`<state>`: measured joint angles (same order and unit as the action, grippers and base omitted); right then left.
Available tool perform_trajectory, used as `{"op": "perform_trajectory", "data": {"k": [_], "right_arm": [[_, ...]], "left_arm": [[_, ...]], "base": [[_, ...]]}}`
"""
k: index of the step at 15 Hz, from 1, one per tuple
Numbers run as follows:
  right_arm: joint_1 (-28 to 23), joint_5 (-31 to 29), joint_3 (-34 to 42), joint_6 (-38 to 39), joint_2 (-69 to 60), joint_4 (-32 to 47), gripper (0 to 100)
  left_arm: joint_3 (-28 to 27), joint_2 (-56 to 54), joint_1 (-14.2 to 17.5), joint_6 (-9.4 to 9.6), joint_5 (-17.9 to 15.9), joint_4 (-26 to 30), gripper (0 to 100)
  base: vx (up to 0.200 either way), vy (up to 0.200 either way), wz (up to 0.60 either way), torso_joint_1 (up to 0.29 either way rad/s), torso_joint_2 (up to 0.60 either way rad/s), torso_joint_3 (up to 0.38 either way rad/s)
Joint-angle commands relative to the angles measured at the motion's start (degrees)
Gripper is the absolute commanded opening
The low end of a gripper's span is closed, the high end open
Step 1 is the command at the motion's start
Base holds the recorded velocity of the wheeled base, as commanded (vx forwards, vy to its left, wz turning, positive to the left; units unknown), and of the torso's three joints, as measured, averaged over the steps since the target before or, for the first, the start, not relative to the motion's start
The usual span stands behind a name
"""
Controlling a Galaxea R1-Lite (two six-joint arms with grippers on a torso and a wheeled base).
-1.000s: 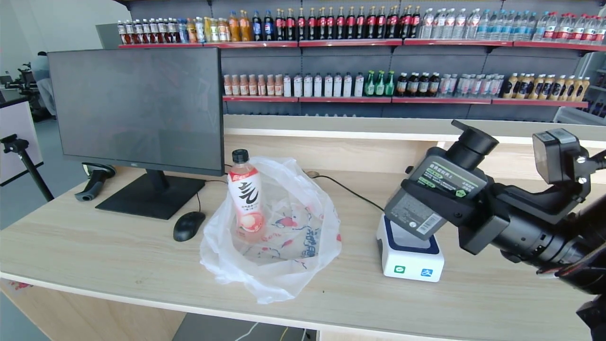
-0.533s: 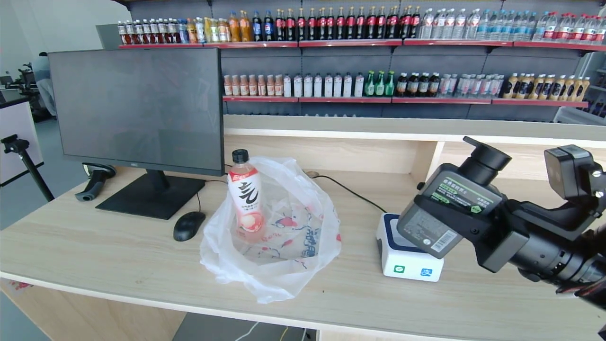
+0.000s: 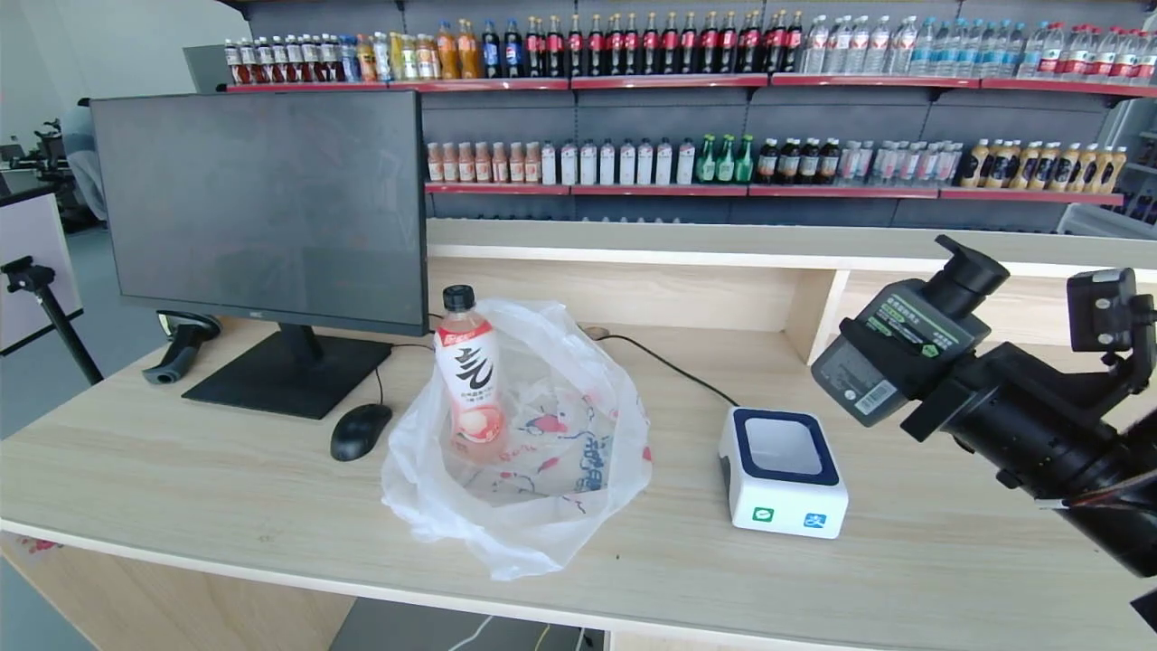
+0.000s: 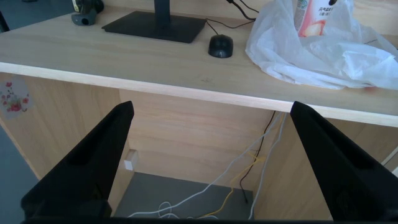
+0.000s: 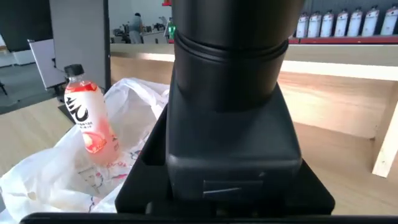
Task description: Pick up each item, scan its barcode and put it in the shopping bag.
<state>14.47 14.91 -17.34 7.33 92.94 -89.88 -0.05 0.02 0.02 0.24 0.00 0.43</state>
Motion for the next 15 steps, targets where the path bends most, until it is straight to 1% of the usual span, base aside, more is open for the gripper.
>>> {"op": "perform_trajectory", "data": {"k": [1, 3, 4, 5, 6, 8, 9, 10, 12, 15], "right_arm": [[-1.6, -0.4, 2.1, -3.0, -2.9, -0.1, 0], [-1.9, -0.5, 2.9, -6.0, -1.9, -0.1, 0], [-2.4, -0.8, -1.9, -6.6, -0.3, -0.1, 0], [-4.3, -0.4, -6.5, -9.0, 1.5, -0.1, 0], [-5.2, 0.3, -7.8, -10.2, 2.9, -0.1, 0], [-5.7, 0.0, -5.5, -9.3, 2.5, -0.1, 0], [-5.7, -0.5, -3.9, -10.1, 1.5, -0.1, 0], [-5.6, -0.6, -2.5, -13.0, 1.2, -0.1, 0], [-5.2, -0.5, -9.1, -14.7, 2.2, -0.1, 0], [-5.9, -0.6, -5.2, -14.4, 1.5, -0.1, 0]], "left_arm": [[0.0, 0.0, 0.0, 0.02, 0.0, 0.0, 100], [0.0, 0.0, 0.0, 0.02, 0.0, 0.0, 100], [0.0, 0.0, 0.0, 0.02, 0.0, 0.0, 100], [0.0, 0.0, 0.0, 0.02, 0.0, 0.0, 100], [0.0, 0.1, 0.1, 0.02, 0.0, -0.1, 100], [0.0, 0.1, 0.0, 0.02, -0.1, 0.0, 100], [0.0, 0.0, 0.0, 0.02, -0.1, 0.0, 100], [0.0, 0.0, 0.1, 0.02, 0.0, 0.0, 100], [0.0, 0.1, 0.1, 0.11, -0.1, 0.0, 100], [0.0, 0.0, 0.0, 0.11, -0.1, 0.0, 100]], "base": [[0.0, 0.0, 0.0, 0.0, 0.0, 0.0], [0.0, 0.0, 0.0, 0.0, 0.0, 0.0], [0.0, 0.0, 0.0, 0.0, 0.0, 0.0], [0.0, 0.0, 0.0, 0.0, 0.0, 0.0], [0.0, 0.0, 0.0, 0.0, 0.0, 0.0], [0.0, 0.0, 0.0, 0.0, 0.0, 0.0], [0.0, 0.0, 0.0, 0.0, 0.0, 0.0], [0.0, 0.0, 0.0, 0.0, 0.0, 0.0], [0.0, 0.0, 0.0, 0.0, 0.0, 0.0], [0.0, 0.0, 0.0, 0.0, 0.0, 0.0]]}}
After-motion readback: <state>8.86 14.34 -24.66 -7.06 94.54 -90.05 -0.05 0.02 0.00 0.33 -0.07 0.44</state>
